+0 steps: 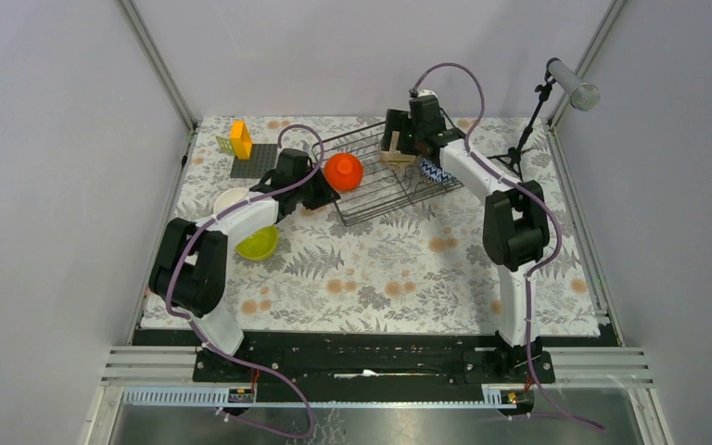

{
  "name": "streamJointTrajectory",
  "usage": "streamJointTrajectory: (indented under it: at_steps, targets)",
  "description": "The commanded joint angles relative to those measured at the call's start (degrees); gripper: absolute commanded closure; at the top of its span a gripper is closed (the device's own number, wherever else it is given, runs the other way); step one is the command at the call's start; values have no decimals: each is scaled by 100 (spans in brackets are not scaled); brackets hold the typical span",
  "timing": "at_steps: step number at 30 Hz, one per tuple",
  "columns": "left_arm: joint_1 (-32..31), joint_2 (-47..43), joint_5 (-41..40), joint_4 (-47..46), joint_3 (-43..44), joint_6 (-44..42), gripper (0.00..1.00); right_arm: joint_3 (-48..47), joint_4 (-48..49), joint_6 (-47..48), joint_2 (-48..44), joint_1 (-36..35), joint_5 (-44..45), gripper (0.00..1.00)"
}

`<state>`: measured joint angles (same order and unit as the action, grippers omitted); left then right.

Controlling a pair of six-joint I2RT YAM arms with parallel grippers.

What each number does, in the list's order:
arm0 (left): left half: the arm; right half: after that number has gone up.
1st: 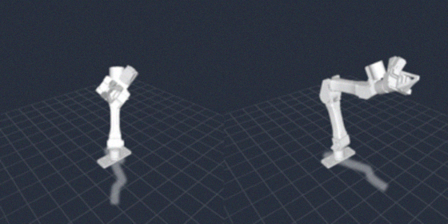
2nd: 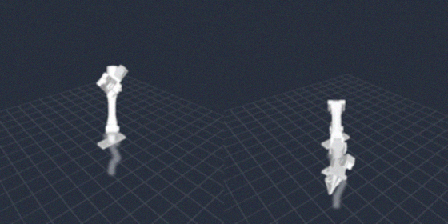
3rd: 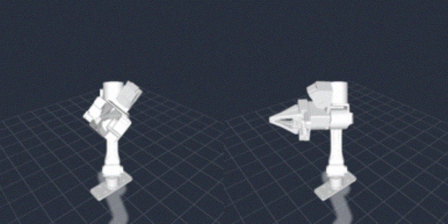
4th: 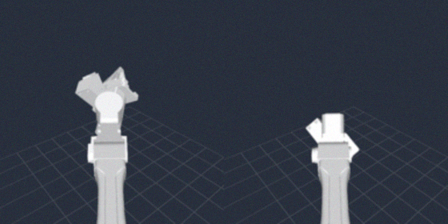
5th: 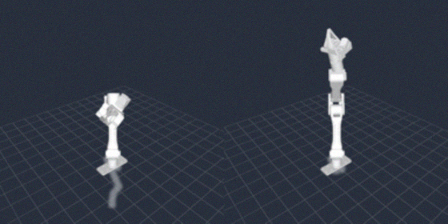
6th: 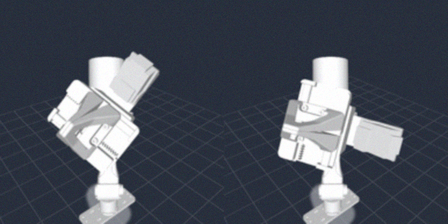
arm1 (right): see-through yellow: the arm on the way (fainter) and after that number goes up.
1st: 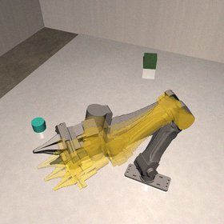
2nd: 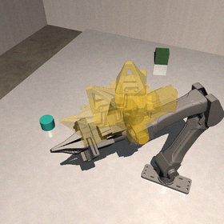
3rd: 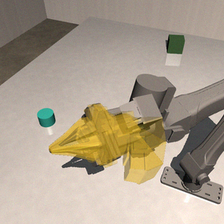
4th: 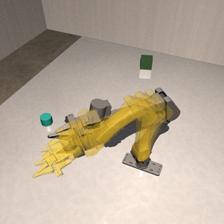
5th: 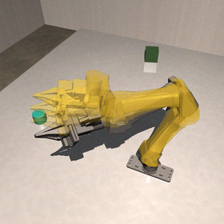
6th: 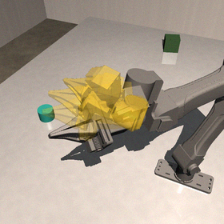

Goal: Unload the bowls from the dish rack

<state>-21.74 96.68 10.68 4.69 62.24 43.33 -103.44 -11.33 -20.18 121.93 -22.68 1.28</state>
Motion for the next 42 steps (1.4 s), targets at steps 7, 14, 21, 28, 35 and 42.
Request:
streamJointTrajectory:
  at_steps: [7, 14, 21, 28, 35, 42]
  targets:
    - [-120, -317, 179, 90, 118, -652, 92, -929, -532, 26, 164, 384, 104, 0]
    - [-111, -307, 68, 203, 248, -713, 70, -1120, -743, -107, 400, 450, -58, 0]
    - [-103, -375, -62, 308, 417, -740, 52, -904, -908, -265, 367, 457, -29, 0]
    - [-81, -533, -220, 432, 517, -782, 47, -979, -904, -313, 522, 470, -112, 0]
    - [-49, -780, -416, 512, 508, -781, 39, -958, -906, -350, 665, 523, -290, 0]
    - [-50, -1046, -544, 454, 402, -748, 36, -994, -921, -405, 780, 533, -453, 0]
